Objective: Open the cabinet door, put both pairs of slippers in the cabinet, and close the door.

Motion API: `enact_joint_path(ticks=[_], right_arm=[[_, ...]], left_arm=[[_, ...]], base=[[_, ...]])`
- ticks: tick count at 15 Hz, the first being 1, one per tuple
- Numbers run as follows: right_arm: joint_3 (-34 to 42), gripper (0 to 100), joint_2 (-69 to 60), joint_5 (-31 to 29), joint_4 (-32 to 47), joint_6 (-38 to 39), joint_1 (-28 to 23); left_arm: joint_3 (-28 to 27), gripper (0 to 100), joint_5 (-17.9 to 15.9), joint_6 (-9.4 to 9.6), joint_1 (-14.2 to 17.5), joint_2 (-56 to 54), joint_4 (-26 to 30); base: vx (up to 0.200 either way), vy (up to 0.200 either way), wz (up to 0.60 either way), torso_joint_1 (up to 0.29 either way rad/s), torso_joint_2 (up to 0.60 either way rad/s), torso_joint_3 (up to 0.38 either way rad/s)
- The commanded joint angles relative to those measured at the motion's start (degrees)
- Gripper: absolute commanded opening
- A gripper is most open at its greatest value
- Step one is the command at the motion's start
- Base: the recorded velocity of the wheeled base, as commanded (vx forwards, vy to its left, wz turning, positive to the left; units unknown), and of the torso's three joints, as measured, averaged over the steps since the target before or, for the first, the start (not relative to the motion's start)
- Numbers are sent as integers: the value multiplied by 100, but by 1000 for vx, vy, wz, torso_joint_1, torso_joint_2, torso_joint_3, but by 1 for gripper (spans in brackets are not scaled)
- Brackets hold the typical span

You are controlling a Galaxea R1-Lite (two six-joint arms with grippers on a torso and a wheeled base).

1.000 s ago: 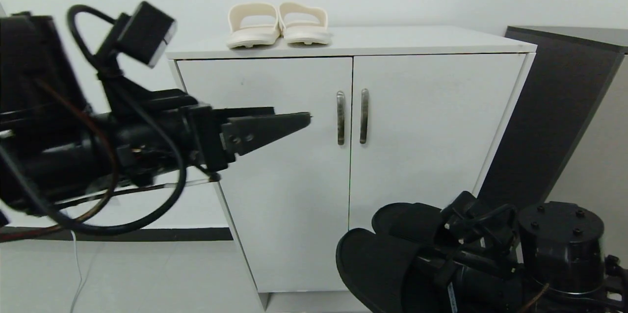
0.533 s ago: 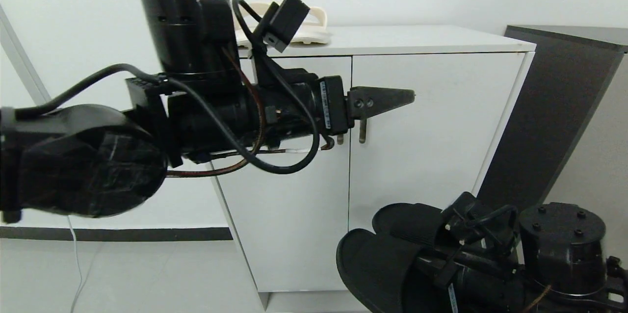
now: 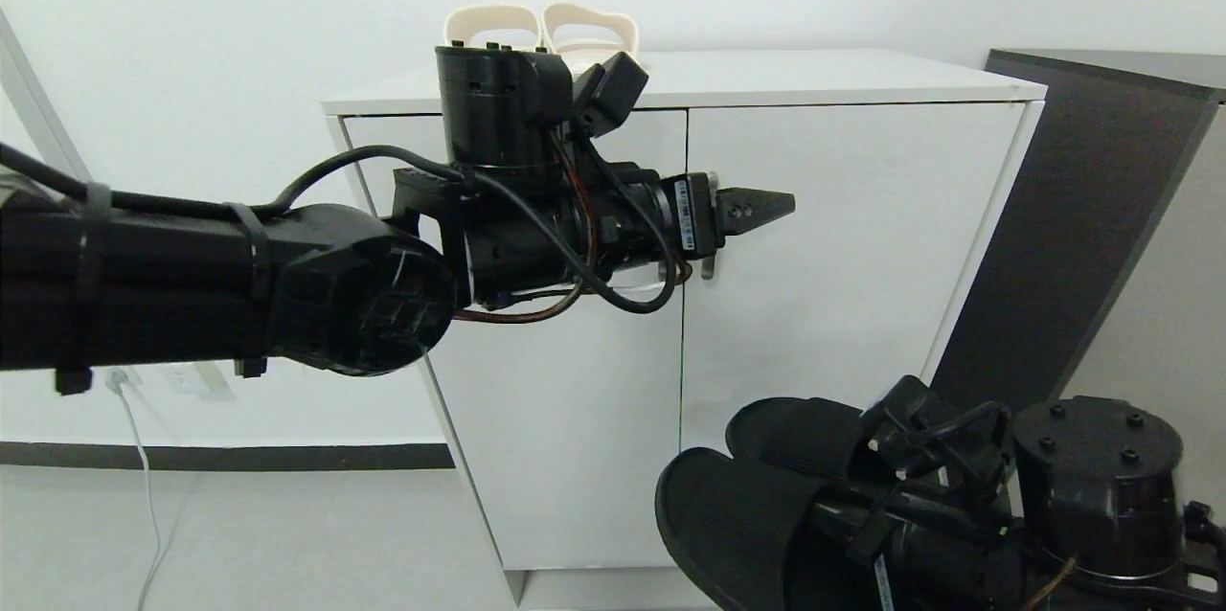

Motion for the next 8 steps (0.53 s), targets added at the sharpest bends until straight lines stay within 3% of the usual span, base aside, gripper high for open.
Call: enact_joint_path(ticks=[1,8], right_arm=[[-1,0,0,-2,-1,0,0],[8,0,26,7,-1,0,0]], left_arm=[[-74,100,89,1,0,66,-6],[-593,100,291,1,0,594,12]], base=[[0,0,0,0,0,0],[0,0,0,0,0,0]])
